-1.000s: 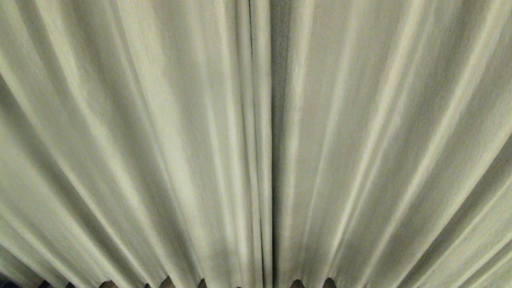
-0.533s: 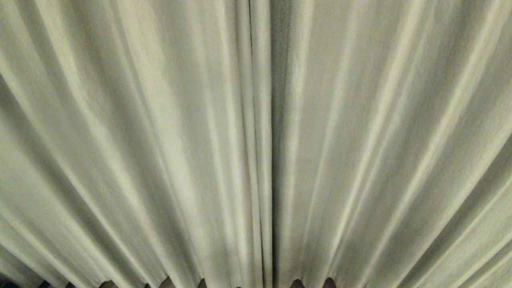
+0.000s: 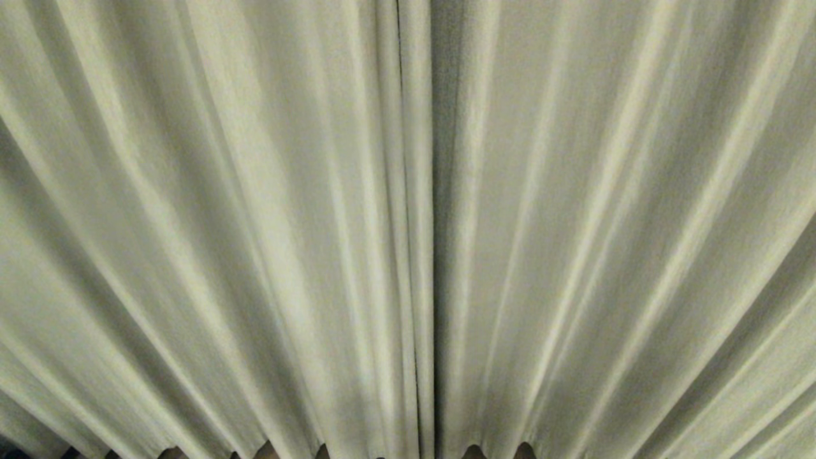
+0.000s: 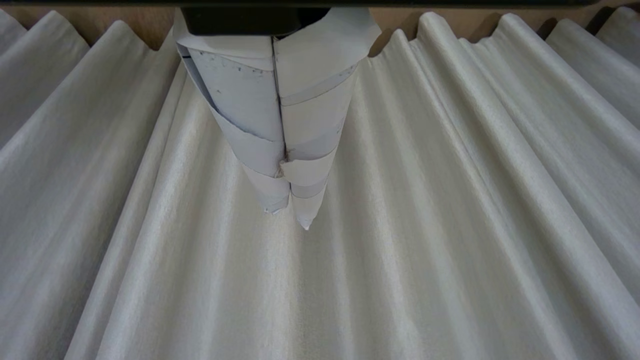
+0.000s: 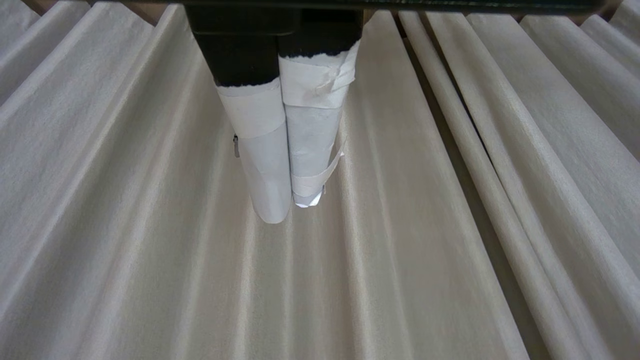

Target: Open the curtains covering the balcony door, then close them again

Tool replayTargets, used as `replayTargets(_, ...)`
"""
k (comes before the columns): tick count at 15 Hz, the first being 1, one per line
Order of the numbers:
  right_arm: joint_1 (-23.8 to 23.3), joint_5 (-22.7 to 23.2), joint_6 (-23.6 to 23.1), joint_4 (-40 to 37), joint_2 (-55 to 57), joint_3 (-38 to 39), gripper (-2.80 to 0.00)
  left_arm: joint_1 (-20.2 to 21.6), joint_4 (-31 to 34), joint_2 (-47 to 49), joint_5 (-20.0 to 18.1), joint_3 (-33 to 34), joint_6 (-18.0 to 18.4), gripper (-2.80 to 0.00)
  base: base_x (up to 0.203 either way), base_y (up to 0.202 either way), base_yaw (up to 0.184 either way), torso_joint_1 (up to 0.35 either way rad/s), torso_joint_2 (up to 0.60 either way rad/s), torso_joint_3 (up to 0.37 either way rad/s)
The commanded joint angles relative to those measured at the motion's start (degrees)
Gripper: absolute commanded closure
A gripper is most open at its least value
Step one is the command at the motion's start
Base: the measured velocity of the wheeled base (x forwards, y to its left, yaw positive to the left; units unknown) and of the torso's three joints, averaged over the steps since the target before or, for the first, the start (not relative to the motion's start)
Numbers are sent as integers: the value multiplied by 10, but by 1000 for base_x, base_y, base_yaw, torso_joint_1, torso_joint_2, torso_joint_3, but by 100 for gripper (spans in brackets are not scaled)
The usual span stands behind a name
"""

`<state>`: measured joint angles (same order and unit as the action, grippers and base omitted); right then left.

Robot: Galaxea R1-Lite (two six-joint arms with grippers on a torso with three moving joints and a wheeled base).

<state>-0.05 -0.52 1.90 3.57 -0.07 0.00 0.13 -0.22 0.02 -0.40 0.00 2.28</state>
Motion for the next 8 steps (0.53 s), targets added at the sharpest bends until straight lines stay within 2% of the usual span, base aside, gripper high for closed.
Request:
replayTargets(1, 0, 0, 0, 0, 1, 0, 0, 0, 0, 0, 0, 0, 2, 0, 0, 0, 0, 0, 0, 0)
replayTargets(8, 0, 0, 0, 0, 1, 0, 0, 0, 0, 0, 0, 0, 1, 0, 0, 0, 0, 0, 0, 0)
